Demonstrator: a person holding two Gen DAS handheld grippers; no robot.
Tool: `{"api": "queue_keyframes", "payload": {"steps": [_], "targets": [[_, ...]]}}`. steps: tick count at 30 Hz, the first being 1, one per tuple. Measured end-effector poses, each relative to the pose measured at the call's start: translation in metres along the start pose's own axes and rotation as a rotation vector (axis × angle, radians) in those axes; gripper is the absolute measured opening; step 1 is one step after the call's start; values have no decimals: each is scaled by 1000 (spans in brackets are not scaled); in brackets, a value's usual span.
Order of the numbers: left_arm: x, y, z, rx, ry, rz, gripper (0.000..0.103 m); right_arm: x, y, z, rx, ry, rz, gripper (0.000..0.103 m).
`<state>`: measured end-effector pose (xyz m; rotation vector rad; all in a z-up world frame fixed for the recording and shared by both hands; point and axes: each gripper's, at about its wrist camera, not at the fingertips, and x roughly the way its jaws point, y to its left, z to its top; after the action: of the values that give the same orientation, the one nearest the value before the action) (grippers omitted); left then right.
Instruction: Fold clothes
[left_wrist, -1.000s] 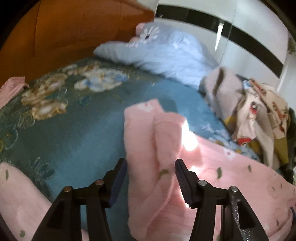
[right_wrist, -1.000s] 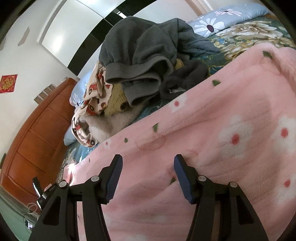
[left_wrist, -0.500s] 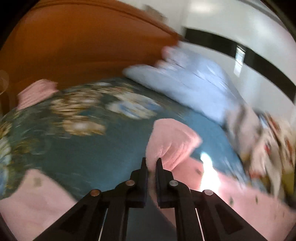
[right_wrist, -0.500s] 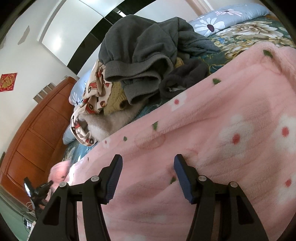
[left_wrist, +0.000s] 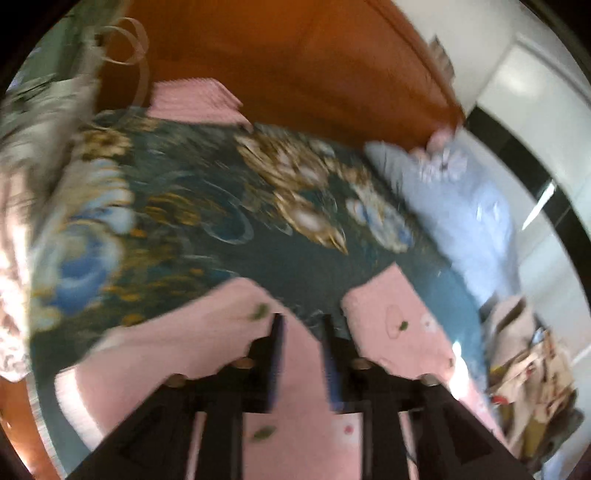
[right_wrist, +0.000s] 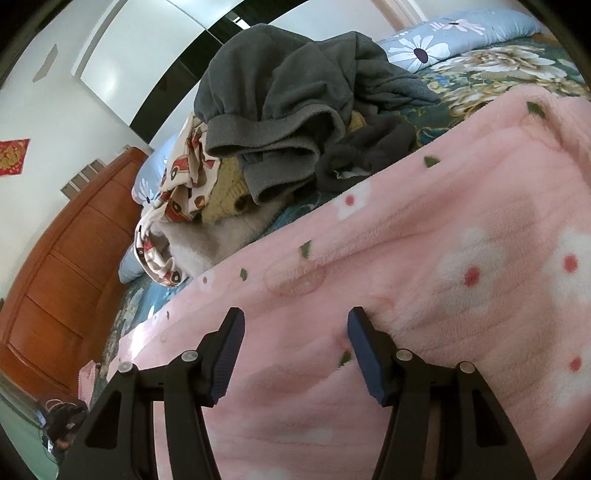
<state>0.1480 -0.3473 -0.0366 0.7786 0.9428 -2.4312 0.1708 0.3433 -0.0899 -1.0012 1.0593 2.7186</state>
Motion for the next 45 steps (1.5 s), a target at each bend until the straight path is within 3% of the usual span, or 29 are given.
{"api": "queue_keyframes", "payload": {"steps": [2, 4, 10, 14, 17, 20, 26, 33, 35, 36, 37, 39, 41, 45], "targets": [[-23, 26, -6, -57, -59, 41, 52, -6, 5, 2, -9, 9, -22, 60], [-32, 49, -12, -85, -71, 88, 54, -19, 11, 4, -28, 0, -43, 60], [-17, 85, -11, -159, 64, 136, 54, -97, 14, 27, -39, -42, -126, 60], [-15, 96, -19, -186, 112, 106, 54, -153, -5, 33, 28, -47, -213, 60], [-16, 100, -21, -201, 115, 32, 54, -189, -29, 27, 103, -12, -294, 60], [-9, 100, -24, -215, 134, -47, 52, -214, -54, 11, 210, 37, -304, 60], [-10, 93, -24, -145, 130, -39, 50, -245, -95, -40, 351, 107, -365, 60], [-10, 100, -23, -130, 138, -69, 49, -226, -120, -81, 498, 196, -242, 60], [-11, 101, -23, -124, 139, -78, 47, -222, -119, -81, 514, 162, -210, 60], [-11, 102, -23, -125, 139, -83, 46, -220, -119, -81, 522, 144, -195, 56], [-11, 104, -23, -125, 139, -87, 45, -219, -118, -80, 529, 126, -176, 35], [-12, 108, -24, -142, 141, -103, 42, -218, -116, -76, 536, 95, -153, 7], [-13, 112, -24, -161, 145, -119, 38, -222, -113, -69, 534, 60, -132, 6], [-15, 116, -25, -167, 146, -150, 14, -239, -107, -49, 518, -35, -56, 6]]}}
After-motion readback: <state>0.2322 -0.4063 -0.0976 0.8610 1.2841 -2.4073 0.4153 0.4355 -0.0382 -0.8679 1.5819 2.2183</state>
